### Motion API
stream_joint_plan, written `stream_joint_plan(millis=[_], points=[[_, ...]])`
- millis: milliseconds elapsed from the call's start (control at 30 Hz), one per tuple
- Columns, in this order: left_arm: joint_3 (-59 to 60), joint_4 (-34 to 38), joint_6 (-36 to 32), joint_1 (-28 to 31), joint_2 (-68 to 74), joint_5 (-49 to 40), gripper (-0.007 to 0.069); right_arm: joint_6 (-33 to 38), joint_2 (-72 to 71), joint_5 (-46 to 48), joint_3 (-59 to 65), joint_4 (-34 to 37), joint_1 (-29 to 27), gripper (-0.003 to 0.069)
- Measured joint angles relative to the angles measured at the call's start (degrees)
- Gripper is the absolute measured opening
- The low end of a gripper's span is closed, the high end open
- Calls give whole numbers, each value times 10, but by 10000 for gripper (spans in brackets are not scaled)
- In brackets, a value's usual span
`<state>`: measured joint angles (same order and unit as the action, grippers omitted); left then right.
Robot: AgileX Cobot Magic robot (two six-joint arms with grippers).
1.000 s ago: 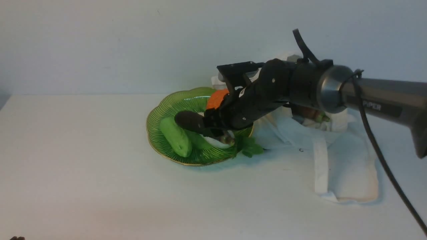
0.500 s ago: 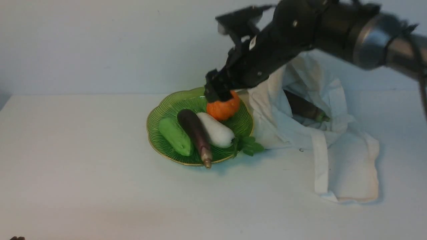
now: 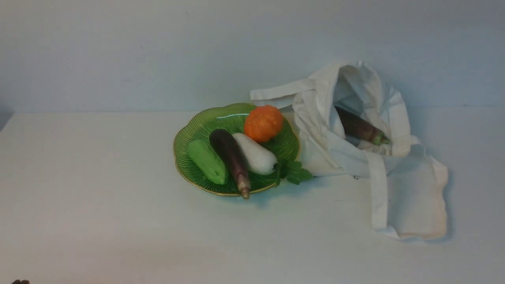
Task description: Take vegetables from cloth bag on white table place on plate.
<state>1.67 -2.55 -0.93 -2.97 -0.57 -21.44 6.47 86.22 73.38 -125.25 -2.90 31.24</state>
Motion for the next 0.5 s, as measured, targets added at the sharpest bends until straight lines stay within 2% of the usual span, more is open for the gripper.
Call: stream_joint_plan(millis=[233, 333, 433, 500], points=[[0, 0, 0, 0, 0, 0, -5, -30, -138, 0, 80, 7, 0, -14], [0, 0, 0, 0, 0, 0, -5, -33, -247, 0, 213, 7, 0, -15], [0, 0, 0, 0, 0, 0, -5, -41, -308, 0, 295, 2, 0, -15], [0, 0, 0, 0, 0, 0, -5, -54, -395, -47, 416, -8, 0, -15]])
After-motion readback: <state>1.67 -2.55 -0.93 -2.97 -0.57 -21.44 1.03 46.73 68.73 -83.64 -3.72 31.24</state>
